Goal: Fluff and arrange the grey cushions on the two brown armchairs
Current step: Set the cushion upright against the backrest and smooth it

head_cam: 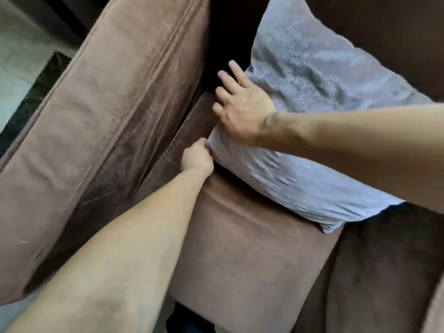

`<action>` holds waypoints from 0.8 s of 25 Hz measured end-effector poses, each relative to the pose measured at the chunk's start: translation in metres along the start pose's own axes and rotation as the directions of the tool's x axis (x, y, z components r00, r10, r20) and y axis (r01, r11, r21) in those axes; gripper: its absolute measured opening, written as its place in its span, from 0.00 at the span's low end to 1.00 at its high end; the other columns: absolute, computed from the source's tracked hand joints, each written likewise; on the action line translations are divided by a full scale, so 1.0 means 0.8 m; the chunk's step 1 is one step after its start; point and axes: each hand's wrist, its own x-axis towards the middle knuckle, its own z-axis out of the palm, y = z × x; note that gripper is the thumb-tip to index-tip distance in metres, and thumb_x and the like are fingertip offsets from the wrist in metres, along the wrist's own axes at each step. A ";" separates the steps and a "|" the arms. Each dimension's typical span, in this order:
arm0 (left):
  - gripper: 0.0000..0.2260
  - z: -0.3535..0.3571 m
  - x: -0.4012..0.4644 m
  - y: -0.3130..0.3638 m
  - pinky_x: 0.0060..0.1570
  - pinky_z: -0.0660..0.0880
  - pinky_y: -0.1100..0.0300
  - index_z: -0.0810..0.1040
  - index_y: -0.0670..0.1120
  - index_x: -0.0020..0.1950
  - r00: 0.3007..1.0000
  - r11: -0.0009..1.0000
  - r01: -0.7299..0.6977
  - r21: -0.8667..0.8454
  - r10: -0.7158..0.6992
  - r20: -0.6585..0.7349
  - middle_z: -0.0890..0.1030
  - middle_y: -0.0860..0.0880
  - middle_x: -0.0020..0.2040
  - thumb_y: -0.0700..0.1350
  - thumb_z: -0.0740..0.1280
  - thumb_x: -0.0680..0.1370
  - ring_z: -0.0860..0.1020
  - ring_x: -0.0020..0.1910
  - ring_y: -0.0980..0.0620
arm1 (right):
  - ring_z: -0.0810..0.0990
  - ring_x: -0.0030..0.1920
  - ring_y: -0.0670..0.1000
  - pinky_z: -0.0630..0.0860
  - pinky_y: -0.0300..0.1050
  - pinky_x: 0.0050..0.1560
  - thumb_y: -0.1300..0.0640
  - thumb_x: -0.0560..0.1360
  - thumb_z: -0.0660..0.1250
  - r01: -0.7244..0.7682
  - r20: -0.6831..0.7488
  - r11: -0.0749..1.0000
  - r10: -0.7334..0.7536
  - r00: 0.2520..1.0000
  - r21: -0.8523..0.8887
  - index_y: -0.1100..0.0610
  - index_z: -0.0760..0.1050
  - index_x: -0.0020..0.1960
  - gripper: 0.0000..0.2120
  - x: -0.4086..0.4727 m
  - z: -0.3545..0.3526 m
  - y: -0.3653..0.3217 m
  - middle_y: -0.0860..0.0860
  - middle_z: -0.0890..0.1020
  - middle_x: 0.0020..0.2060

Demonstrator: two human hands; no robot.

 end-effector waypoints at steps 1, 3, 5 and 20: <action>0.07 0.003 0.006 -0.005 0.49 0.81 0.47 0.75 0.52 0.50 1.000 1.000 -0.005 -0.002 0.005 -0.028 0.83 0.40 0.49 0.46 0.58 0.81 0.81 0.47 0.35 | 0.65 0.75 0.69 0.46 0.68 0.79 0.48 0.82 0.48 -0.069 0.084 0.992 0.078 0.993 -0.109 0.60 0.76 0.68 0.26 0.006 -0.004 0.027 0.65 0.78 0.65; 0.08 0.003 0.013 -0.007 0.45 0.82 0.48 0.73 0.51 0.49 0.999 1.000 -0.018 0.021 0.019 -0.029 0.83 0.40 0.45 0.50 0.56 0.80 0.82 0.42 0.35 | 0.71 0.68 0.66 0.48 0.64 0.80 0.39 0.82 0.46 -0.114 0.154 0.969 0.149 0.977 -0.217 0.60 0.77 0.67 0.33 0.008 -0.014 0.073 0.65 0.80 0.60; 0.08 0.004 0.016 -0.007 0.43 0.84 0.47 0.71 0.51 0.47 1.000 0.999 -0.008 0.038 0.008 0.007 0.83 0.38 0.44 0.51 0.55 0.80 0.83 0.40 0.32 | 0.76 0.61 0.63 0.53 0.61 0.79 0.35 0.79 0.43 -0.074 0.107 0.962 0.106 0.989 -0.263 0.58 0.79 0.62 0.36 0.004 -0.019 0.088 0.62 0.83 0.53; 0.11 0.077 -0.139 0.007 0.39 0.74 0.48 0.79 0.41 0.41 0.584 0.476 -0.715 0.511 0.809 0.064 0.79 0.41 0.39 0.48 0.65 0.70 0.79 0.41 0.38 | 0.61 0.79 0.68 0.54 0.69 0.78 0.46 0.80 0.59 0.193 -0.184 0.981 -0.191 0.964 -0.004 0.58 0.73 0.73 0.26 -0.157 0.035 0.011 0.64 0.66 0.78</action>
